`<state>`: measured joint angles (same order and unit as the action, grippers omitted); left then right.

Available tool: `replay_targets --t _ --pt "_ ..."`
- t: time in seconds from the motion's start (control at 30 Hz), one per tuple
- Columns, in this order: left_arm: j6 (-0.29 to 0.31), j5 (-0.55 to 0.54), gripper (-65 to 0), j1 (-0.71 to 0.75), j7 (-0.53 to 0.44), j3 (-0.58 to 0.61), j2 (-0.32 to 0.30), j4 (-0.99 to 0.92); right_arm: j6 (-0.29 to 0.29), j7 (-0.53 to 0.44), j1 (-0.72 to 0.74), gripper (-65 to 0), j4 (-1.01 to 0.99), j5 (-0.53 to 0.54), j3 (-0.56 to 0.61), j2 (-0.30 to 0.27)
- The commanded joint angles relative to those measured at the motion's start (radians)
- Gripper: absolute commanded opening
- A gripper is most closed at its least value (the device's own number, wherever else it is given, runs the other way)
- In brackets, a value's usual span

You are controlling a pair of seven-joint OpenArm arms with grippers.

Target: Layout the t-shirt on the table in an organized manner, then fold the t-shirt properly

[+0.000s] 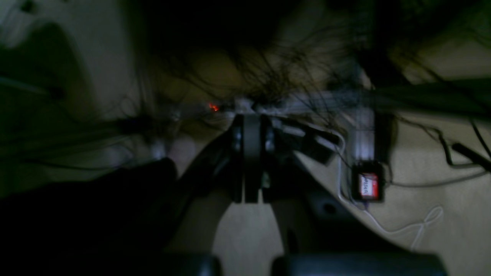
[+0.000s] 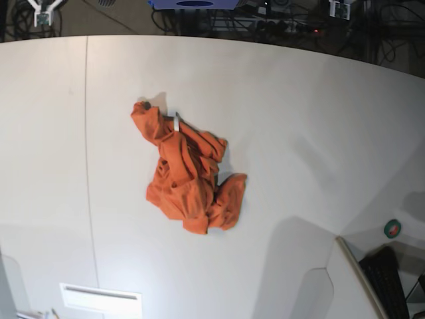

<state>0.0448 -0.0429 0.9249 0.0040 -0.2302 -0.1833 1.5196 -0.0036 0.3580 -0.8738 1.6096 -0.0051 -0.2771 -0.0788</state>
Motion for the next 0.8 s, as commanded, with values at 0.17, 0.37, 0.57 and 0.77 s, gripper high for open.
replay_targets --t 0.17,0.37,0.57,0.77 --pt "-0.001 -0.002 -65.0 -0.030 0.009 -0.022 0.006 0.224 0.003 0.013 0.109 -65.0 0.237 0.001 0.006 -0.002" --pt "-0.001 -0.002 -65.0 -0.258 0.405 -0.027 0.109 0.345 0.004 0.026 0.327 -65.0 0.301 0.000 0.166 -0.011" --pt "-0.001 -0.001 -65.0 -0.438 0.480 -0.027 0.189 0.345 0.004 0.192 0.575 -22.4 0.295 0.004 0.382 -0.005" --pt "-0.006 0.008 -65.0 -0.495 0.483 -0.038 0.183 0.344 0.004 0.280 0.799 -23.0 0.185 0.011 0.557 0.001"
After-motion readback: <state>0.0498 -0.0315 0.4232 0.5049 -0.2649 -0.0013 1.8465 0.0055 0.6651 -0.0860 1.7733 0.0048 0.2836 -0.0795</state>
